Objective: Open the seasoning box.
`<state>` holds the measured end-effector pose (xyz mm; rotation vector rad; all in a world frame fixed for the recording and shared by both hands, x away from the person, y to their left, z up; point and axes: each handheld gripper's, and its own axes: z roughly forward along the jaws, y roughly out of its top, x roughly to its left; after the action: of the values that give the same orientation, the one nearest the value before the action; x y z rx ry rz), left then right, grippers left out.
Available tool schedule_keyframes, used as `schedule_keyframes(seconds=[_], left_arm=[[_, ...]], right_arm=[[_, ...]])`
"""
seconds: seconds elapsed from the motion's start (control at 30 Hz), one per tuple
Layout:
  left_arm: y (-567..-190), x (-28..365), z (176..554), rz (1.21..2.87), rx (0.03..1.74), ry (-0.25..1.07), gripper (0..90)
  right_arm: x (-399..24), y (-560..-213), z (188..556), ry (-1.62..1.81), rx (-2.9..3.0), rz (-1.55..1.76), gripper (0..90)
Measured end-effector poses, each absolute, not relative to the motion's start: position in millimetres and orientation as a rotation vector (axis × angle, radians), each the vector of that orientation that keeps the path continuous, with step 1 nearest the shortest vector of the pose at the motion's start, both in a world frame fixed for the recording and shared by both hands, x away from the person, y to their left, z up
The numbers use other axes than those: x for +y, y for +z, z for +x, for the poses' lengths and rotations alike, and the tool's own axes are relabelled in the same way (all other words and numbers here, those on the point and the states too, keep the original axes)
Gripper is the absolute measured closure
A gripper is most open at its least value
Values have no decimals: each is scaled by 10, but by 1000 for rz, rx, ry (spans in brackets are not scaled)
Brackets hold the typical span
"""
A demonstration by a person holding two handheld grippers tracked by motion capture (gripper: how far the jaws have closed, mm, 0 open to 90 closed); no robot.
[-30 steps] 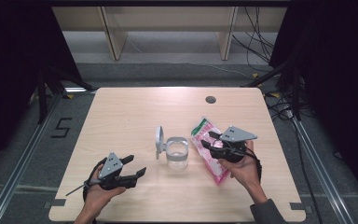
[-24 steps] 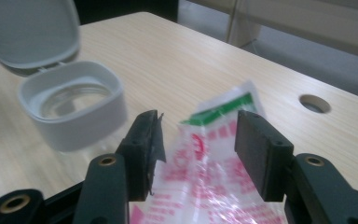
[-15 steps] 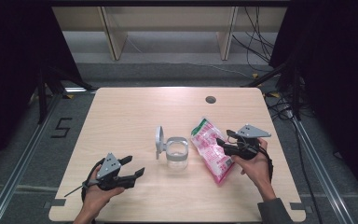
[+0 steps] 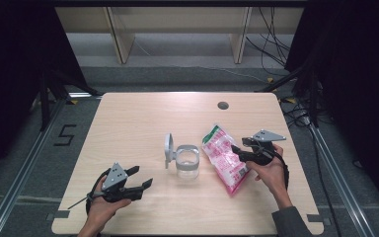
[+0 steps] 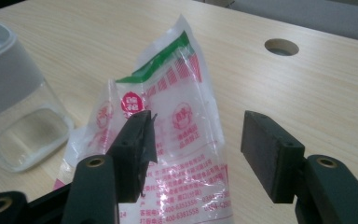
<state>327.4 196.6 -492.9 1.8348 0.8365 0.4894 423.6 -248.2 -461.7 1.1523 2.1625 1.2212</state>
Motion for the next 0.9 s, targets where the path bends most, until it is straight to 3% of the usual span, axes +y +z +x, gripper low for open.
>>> schedule_keyframes(seconds=[0.9], left_arm=[[-4924,1974,3283,1841,836,493,310]], right_arm=[[-2518,-4818,4451,1193,2244,1215,502]])
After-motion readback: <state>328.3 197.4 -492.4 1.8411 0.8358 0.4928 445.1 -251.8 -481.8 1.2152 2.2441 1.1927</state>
